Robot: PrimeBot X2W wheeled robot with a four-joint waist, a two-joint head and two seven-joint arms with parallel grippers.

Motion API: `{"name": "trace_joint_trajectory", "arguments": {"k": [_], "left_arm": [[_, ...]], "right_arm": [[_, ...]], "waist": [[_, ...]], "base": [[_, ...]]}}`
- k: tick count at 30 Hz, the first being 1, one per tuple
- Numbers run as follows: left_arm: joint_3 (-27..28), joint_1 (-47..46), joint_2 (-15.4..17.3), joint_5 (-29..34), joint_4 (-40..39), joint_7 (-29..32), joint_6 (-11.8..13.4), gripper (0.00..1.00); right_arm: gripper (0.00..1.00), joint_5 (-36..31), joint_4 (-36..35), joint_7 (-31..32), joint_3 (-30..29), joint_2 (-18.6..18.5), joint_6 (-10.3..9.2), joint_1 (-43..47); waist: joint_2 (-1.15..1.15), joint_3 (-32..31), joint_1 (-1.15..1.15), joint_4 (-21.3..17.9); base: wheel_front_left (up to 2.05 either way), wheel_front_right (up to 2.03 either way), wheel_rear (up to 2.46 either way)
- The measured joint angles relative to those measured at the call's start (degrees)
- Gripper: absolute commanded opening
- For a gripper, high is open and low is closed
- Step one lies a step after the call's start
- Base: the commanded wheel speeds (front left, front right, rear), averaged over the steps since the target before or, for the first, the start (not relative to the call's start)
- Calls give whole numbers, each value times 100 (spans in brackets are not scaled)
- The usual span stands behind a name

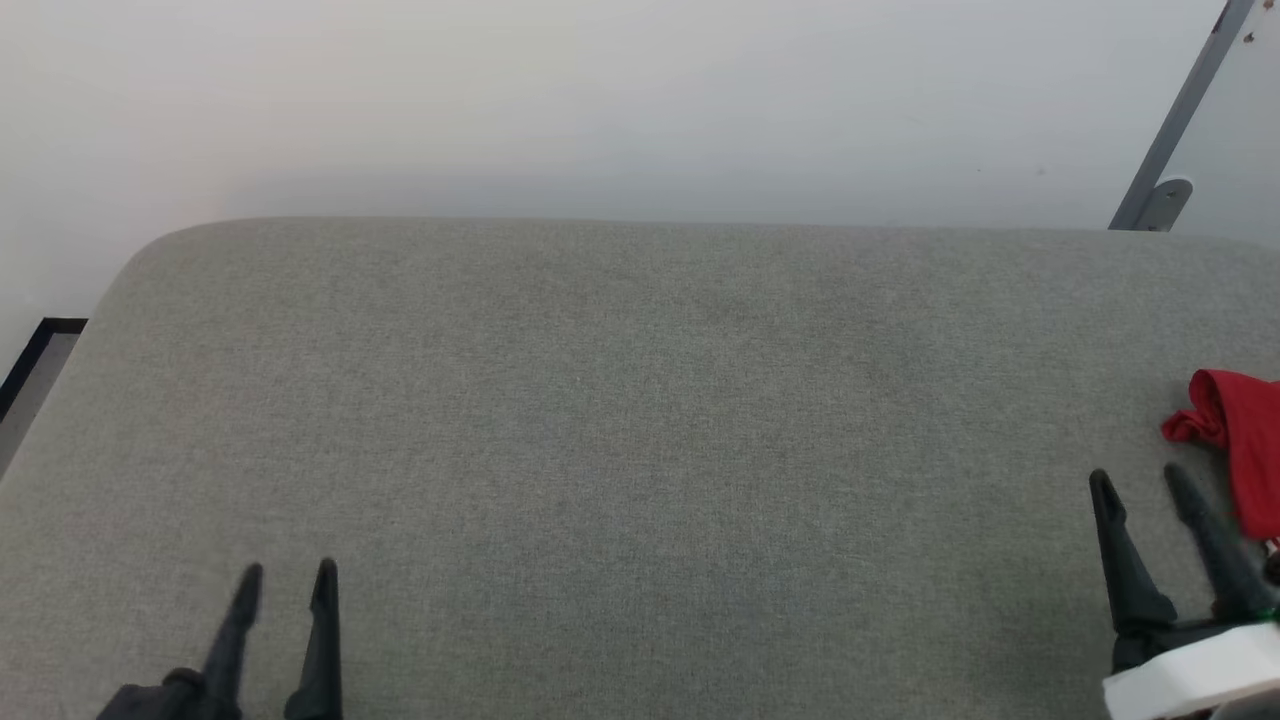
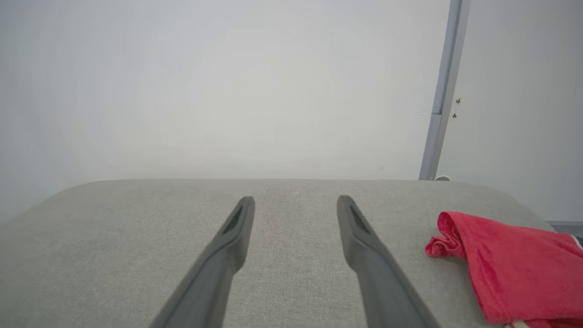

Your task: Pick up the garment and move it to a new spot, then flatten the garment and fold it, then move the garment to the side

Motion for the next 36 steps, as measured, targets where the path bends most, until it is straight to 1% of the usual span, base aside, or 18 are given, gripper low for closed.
{"name": "trace_joint_trajectory", "arguments": {"k": [6, 23, 36], "left_arm": [[-55, 31, -134, -79, 325, 46, -1, 0], [-42, -249, -167, -1792, 577, 444, -1, 0], [-10, -503, -201, -2882, 721, 702, -1, 0]], "right_arm": [[0, 66, 315, 19, 79, 202, 0, 142], [0, 1573, 559, 332, 2, 436, -1, -65], [0, 2541, 715, 542, -85, 595, -1, -214]], "waist": [[0, 1, 0, -7], [0, 8, 0, -47], [0, 14, 0, -77]], "base": [[0, 0, 0], [0, 0, 0], [0, 0, 0]]}}
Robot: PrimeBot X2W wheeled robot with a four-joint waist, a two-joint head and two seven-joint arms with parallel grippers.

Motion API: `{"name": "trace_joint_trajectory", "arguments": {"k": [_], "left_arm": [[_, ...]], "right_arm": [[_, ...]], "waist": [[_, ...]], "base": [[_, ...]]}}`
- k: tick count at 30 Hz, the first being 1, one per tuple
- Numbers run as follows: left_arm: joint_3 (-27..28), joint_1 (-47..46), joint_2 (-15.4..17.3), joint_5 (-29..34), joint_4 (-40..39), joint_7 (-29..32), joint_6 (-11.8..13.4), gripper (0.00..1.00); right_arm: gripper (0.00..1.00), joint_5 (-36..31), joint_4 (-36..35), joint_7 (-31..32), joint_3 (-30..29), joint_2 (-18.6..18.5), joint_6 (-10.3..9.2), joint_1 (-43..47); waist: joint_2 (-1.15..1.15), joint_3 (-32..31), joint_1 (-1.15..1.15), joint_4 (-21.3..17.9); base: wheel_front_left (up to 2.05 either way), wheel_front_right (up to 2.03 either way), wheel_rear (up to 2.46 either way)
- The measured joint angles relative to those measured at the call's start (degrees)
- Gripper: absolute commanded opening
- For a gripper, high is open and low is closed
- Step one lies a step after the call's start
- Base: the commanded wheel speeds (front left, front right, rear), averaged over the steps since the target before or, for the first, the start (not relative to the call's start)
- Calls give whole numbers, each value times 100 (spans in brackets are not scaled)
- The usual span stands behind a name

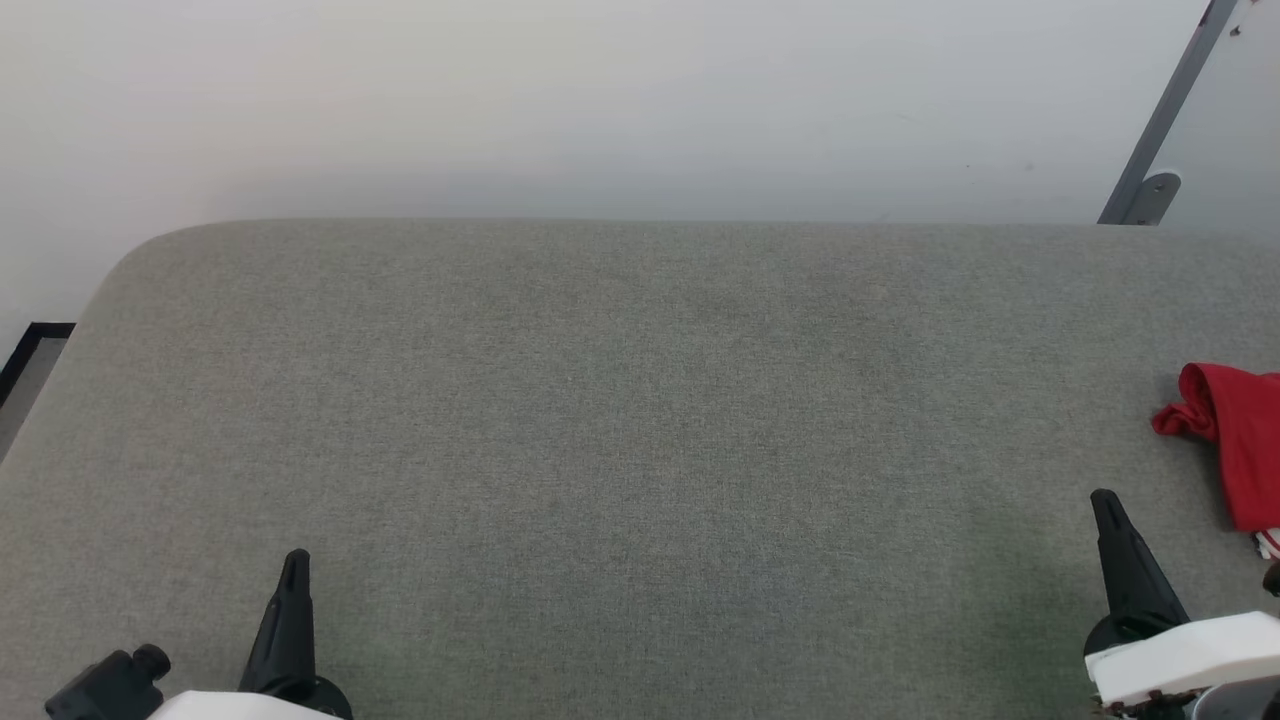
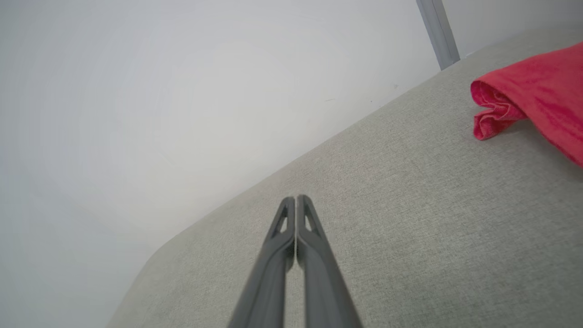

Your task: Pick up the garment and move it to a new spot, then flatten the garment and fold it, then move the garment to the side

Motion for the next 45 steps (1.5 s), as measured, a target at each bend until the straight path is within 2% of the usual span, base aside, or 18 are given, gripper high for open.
{"name": "trace_joint_trajectory", "arguments": {"k": [26, 45], "left_arm": [[96, -402, -111, -1753, 230, 452, 0, 0], [172, -653, -163, -2682, 349, 723, 0, 0]], "right_arm": [[0, 1589, 225, 343, -99, 282, 0, -323], [0, 2477, 374, 527, -185, 432, 0, -480]], "waist": [[0, 11, 0, -61], [0, 19, 0, -102]], "base": [[0, 0, 0], [0, 0, 0]]}}
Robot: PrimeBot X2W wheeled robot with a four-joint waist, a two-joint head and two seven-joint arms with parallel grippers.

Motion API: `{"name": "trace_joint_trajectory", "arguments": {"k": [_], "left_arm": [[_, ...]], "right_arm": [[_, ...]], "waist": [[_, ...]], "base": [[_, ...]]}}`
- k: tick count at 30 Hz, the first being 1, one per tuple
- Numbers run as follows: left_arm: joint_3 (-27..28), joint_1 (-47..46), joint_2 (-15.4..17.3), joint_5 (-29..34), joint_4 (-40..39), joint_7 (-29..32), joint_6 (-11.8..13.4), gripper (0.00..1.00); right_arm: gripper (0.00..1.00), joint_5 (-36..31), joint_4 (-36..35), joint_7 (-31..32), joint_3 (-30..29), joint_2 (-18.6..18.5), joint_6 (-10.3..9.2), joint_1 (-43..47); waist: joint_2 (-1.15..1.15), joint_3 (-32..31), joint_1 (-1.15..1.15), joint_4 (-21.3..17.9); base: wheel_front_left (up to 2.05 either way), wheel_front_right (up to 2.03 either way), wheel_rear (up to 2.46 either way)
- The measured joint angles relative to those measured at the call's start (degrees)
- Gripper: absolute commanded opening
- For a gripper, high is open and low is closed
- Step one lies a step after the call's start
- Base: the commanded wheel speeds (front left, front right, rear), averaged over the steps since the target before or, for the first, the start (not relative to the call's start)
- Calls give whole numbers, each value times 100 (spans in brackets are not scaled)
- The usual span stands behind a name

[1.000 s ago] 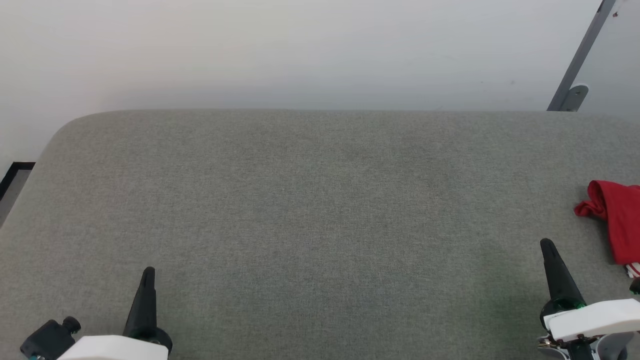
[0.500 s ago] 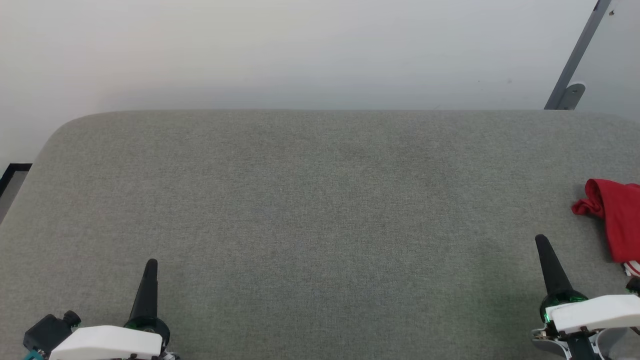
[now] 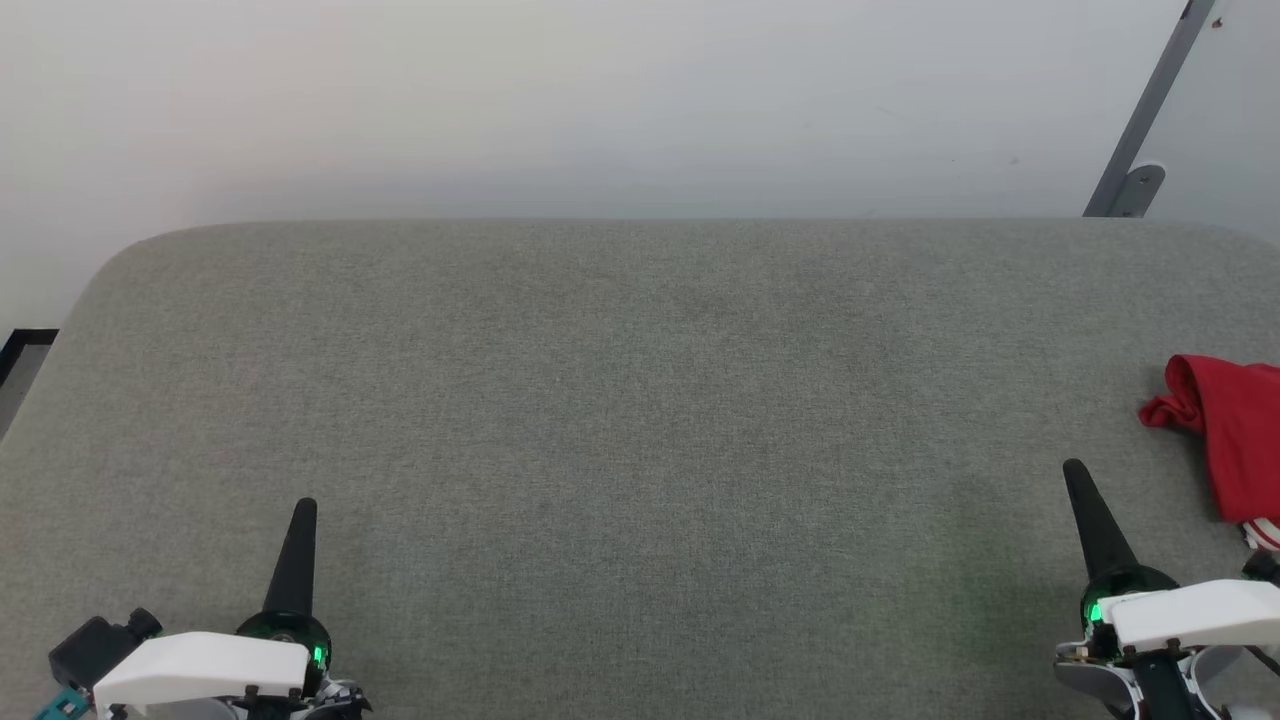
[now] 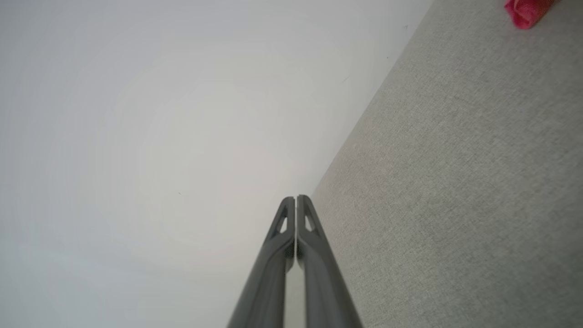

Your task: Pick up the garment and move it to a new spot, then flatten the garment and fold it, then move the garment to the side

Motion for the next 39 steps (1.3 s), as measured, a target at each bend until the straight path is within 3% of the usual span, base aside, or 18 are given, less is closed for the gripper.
{"name": "trace_joint_trajectory", "arguments": {"k": [39], "left_arm": [[160, -386, -145, -1684, 234, 509, 0, 0]], "right_arm": [[0, 1539, 226, 343, -105, 258, -1, -310]], "waist": [[0, 17, 0, -93]], "base": [[0, 0, 0]]}}
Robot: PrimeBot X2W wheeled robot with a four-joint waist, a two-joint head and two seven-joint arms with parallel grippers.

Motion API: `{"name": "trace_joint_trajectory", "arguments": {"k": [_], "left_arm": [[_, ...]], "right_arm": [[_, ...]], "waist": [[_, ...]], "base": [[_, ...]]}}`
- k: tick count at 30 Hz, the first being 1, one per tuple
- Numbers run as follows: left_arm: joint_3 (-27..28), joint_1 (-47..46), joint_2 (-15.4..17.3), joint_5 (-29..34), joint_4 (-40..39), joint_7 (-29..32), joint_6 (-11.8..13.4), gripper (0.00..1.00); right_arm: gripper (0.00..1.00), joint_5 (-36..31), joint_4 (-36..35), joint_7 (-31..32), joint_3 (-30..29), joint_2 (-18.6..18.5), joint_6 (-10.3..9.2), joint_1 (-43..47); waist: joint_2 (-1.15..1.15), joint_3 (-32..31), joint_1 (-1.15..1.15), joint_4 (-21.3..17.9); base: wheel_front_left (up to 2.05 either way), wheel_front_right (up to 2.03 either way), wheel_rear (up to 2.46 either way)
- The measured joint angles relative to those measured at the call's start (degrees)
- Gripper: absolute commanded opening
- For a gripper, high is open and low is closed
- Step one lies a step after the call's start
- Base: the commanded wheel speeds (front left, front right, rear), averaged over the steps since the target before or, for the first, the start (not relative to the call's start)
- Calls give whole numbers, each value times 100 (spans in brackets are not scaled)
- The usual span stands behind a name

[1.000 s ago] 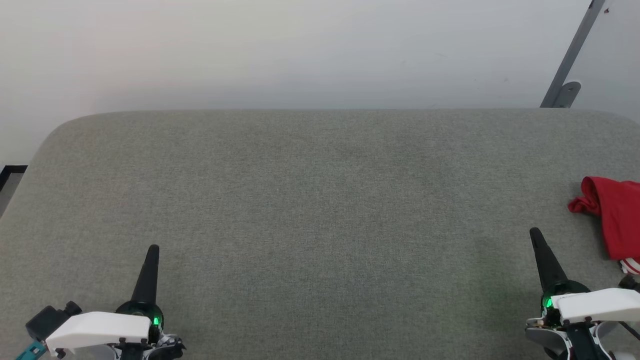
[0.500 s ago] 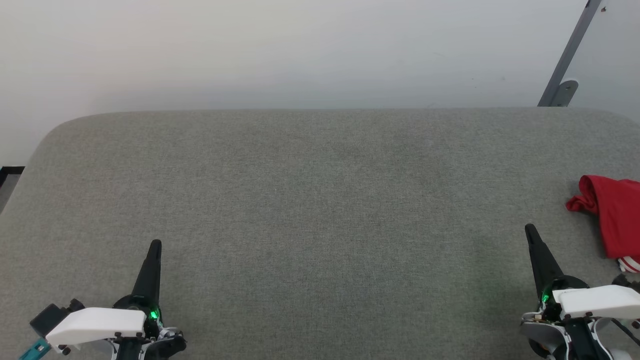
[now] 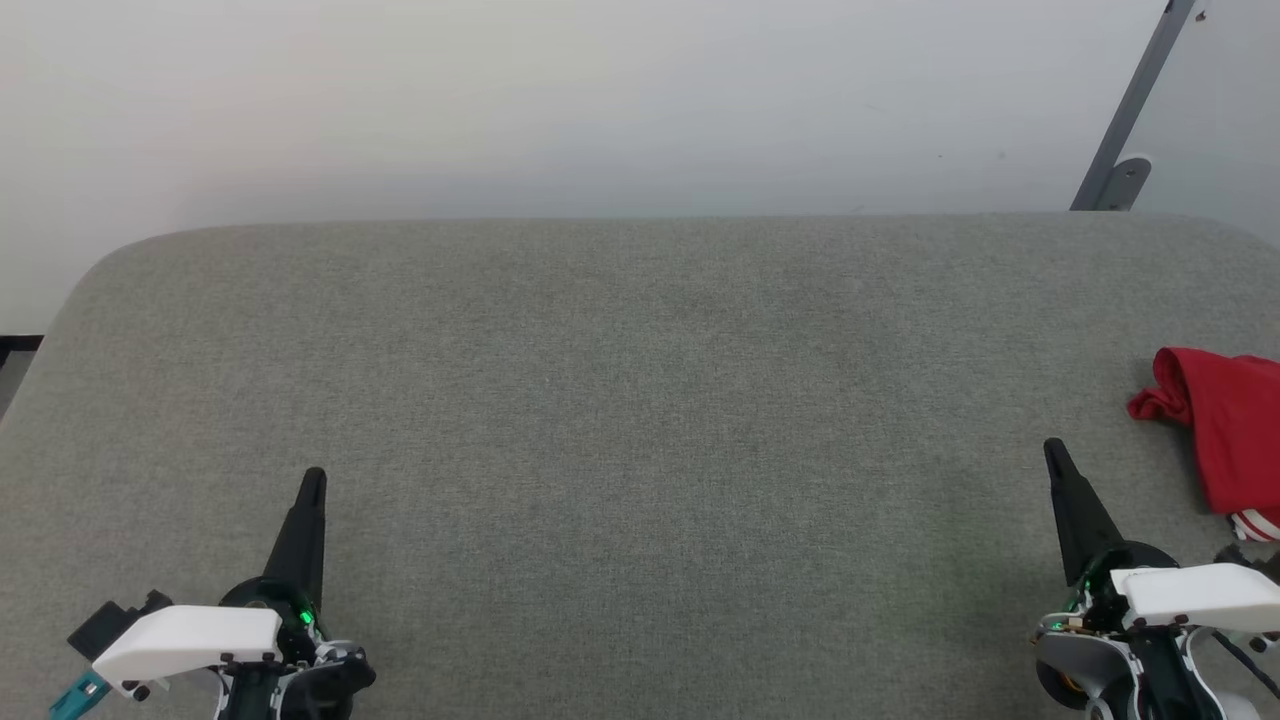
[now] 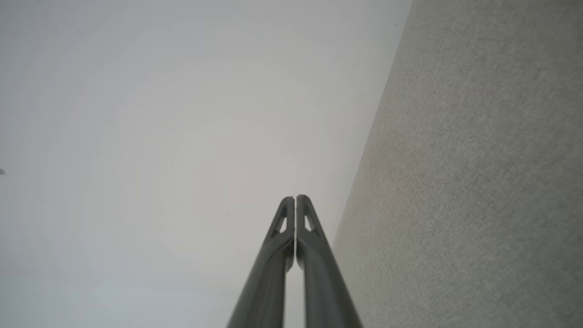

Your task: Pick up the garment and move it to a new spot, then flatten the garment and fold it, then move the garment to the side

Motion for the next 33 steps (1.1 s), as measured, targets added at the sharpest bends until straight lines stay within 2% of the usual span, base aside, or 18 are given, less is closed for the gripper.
{"name": "trace_joint_trajectory", "arguments": {"k": [11, 33], "left_arm": [[38, -113, -27, -371, 54, 118, 1, 0], [71, -122, -46, -374, 57, 138, 1, 0]], "right_arm": [[0, 350, 51, 71, -29, 64, 1, -68], [0, 364, 54, 91, -34, 73, 0, -84]], "waist": [[0, 5, 0, -25], [0, 5, 0, -25]], "base": [[0, 0, 0], [0, 0, 0]]}}
